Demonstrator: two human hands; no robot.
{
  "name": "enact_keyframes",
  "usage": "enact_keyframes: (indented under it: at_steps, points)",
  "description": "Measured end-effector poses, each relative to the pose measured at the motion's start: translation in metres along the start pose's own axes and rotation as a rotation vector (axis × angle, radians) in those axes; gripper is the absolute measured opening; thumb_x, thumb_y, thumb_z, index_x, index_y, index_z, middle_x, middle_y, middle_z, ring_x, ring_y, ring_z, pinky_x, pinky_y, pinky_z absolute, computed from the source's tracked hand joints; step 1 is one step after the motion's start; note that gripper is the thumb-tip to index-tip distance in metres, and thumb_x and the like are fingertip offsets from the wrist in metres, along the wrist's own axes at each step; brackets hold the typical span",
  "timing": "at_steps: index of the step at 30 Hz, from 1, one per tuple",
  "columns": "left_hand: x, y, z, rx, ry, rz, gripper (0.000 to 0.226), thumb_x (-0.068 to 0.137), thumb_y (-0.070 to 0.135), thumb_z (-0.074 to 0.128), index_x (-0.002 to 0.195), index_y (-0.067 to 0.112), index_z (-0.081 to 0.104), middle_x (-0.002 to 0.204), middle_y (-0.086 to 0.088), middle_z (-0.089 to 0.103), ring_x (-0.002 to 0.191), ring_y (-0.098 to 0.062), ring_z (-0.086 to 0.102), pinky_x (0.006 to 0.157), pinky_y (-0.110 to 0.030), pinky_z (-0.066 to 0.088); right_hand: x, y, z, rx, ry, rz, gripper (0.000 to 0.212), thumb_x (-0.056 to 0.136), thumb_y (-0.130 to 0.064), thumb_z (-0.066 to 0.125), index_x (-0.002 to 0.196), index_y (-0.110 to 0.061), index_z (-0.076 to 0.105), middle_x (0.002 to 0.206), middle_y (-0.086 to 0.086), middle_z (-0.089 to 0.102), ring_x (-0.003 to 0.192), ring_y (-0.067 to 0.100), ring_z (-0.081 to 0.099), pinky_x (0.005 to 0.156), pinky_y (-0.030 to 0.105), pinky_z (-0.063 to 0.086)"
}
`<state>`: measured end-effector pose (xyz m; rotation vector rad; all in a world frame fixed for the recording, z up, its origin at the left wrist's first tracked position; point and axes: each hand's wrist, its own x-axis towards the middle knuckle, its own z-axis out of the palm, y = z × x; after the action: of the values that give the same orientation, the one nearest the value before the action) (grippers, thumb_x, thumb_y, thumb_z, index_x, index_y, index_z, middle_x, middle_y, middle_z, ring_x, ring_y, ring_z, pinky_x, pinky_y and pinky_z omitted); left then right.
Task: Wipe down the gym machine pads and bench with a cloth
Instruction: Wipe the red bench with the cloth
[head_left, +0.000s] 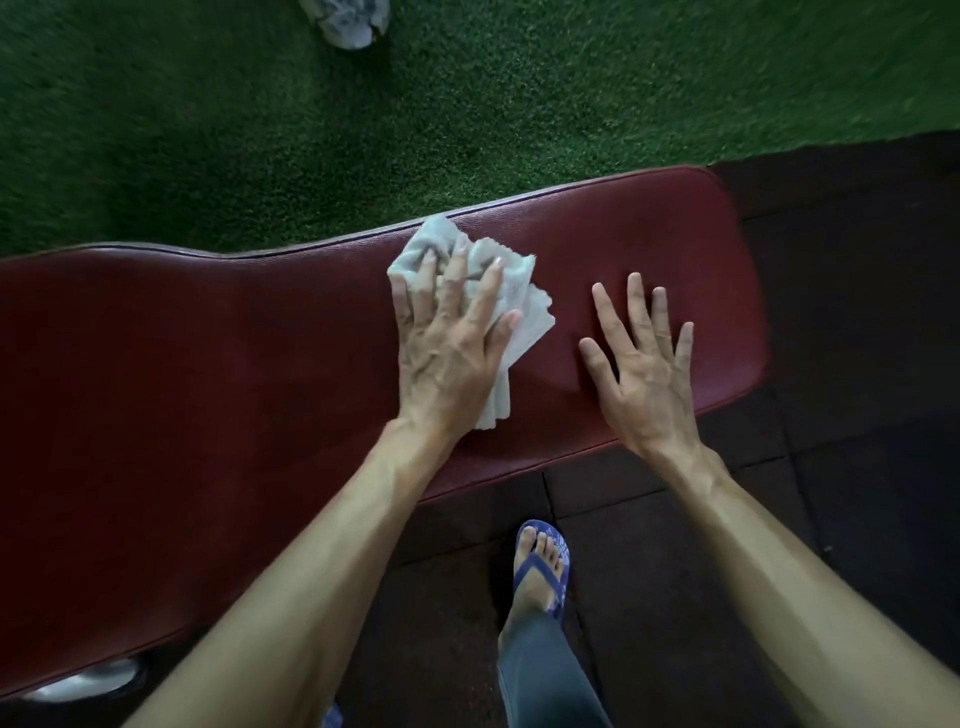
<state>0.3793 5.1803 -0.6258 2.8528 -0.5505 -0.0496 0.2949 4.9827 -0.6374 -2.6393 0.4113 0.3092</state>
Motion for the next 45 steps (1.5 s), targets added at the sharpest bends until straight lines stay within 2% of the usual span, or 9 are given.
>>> enact_keyframes:
  at_steps: [6,11,18,27,32,37,40,43,45]
  points:
    - [-0.065,-0.021,-0.018,0.038,-0.069,0.129,0.049,0.103,0.05,0.034,0.146,0.03,0.045,0.162,-0.002,0.028,0.152,-0.028,0.02,0.123,-0.053,0.017,-0.003,0.044,-0.019,0.005,-0.017,0.047,0.059,0.102,-0.059,0.023,0.157,-0.045,0.006,0.168,-0.008,-0.01,0.154,0.02,-0.016,0.122,0.059,-0.008]
    - [-0.064,-0.02,-0.018,0.026,-0.048,-0.04,0.051,0.102,0.048,0.032,0.148,0.029,0.042,0.164,-0.004,0.023,0.154,-0.031,0.006,0.123,-0.055,0.01,0.001,0.054,-0.022,-0.03,-0.055,-0.001,0.063,0.099,-0.063,0.018,0.157,-0.044,0.002,0.168,-0.008,-0.013,0.154,0.021,-0.018,0.121,0.059,-0.009]
    - [0.019,0.038,0.015,0.004,0.025,-0.004,0.053,0.099,0.051,0.036,0.145,0.027,0.047,0.161,-0.009,0.031,0.15,-0.032,0.024,0.121,-0.057,0.014,0.001,0.058,-0.013,-0.043,-0.006,-0.018,0.063,0.099,-0.063,0.018,0.158,-0.042,0.004,0.168,-0.004,-0.01,0.155,0.023,-0.015,0.119,0.059,-0.01]
    - [-0.087,0.041,-0.003,0.08,-0.112,0.066,0.055,0.101,0.058,0.029,0.149,0.032,0.04,0.164,-0.002,0.023,0.153,-0.025,0.016,0.124,-0.052,0.016,-0.001,0.054,-0.018,-0.005,-0.023,-0.006,0.061,0.103,-0.057,0.025,0.158,-0.041,0.003,0.168,-0.004,-0.011,0.154,0.023,-0.016,0.12,0.06,-0.009]
    - [-0.037,0.015,-0.008,0.057,-0.08,0.03,0.054,0.099,0.054,0.033,0.143,0.026,0.047,0.161,-0.004,0.029,0.152,-0.027,0.021,0.123,-0.051,0.013,0.002,0.065,-0.02,-0.062,-0.016,-0.068,0.061,0.103,-0.059,0.025,0.157,-0.044,0.003,0.168,-0.006,-0.011,0.155,0.022,-0.015,0.122,0.061,-0.007]
    - [0.041,0.058,0.016,-0.014,0.012,-0.155,0.055,0.097,0.051,0.034,0.14,0.023,0.052,0.156,-0.012,0.037,0.148,-0.036,0.027,0.12,-0.058,0.011,0.003,0.069,-0.013,-0.088,0.044,-0.087,0.06,0.102,-0.059,0.026,0.157,-0.044,0.006,0.169,-0.005,-0.008,0.155,0.021,-0.014,0.12,0.055,-0.012]
    - [0.033,0.082,0.022,0.008,0.001,-0.087,0.056,0.098,0.052,0.034,0.143,0.021,0.05,0.157,-0.013,0.036,0.147,-0.037,0.028,0.12,-0.059,0.015,-0.002,0.069,-0.016,0.132,0.108,-0.044,0.054,0.104,-0.05,0.034,0.156,-0.034,0.027,0.168,-0.001,0.011,0.156,0.016,-0.001,0.125,0.053,-0.005]
    - [0.013,0.079,0.01,-0.074,-0.054,0.084,0.056,0.101,0.049,0.032,0.149,0.021,0.041,0.162,-0.011,0.025,0.152,-0.032,0.019,0.122,-0.055,0.013,-0.012,0.056,-0.032,0.504,0.233,0.07,0.045,0.103,-0.037,0.046,0.146,-0.023,0.049,0.16,0.002,0.036,0.152,0.011,0.023,0.126,0.049,0.015]
    - [0.007,0.057,-0.002,-0.152,-0.043,0.129,0.055,0.102,0.043,0.035,0.152,0.02,0.036,0.164,-0.009,0.02,0.153,-0.026,0.016,0.124,-0.047,0.014,-0.015,0.035,-0.038,0.56,0.284,0.053,0.043,0.102,-0.032,0.05,0.143,-0.019,0.052,0.156,0.005,0.042,0.148,0.011,0.032,0.122,0.044,0.027]
